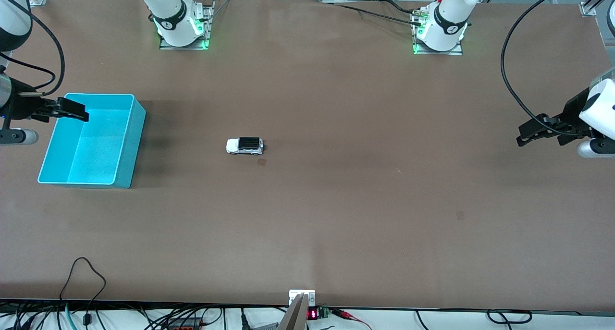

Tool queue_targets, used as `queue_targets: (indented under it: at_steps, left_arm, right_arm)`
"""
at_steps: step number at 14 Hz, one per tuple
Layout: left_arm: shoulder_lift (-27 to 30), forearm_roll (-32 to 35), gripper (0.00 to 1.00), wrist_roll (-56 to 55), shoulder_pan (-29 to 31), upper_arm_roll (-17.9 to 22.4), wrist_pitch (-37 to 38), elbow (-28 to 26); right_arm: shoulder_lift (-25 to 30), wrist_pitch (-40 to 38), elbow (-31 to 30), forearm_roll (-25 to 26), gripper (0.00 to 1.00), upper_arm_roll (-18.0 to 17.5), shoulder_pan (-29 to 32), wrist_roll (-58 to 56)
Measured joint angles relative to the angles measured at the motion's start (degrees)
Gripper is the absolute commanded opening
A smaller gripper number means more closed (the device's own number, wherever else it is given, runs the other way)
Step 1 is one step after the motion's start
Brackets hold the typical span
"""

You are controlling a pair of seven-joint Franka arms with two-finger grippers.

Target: Wind and store white jeep toy

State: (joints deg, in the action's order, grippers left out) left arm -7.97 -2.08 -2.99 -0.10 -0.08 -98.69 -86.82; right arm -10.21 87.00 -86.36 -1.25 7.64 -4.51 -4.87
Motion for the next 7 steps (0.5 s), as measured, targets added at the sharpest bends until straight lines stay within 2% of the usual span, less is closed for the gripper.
queue_targets:
  at_steps: [7]
  left_arm:
    - [5.10,0.00,1.00,0.02,-0.01,-1.20,0.76,-3.53]
  right_arm:
    - [-0.99,-3.16,-0.26,-0.75,1.00,-0.40,-0.34,-0.11]
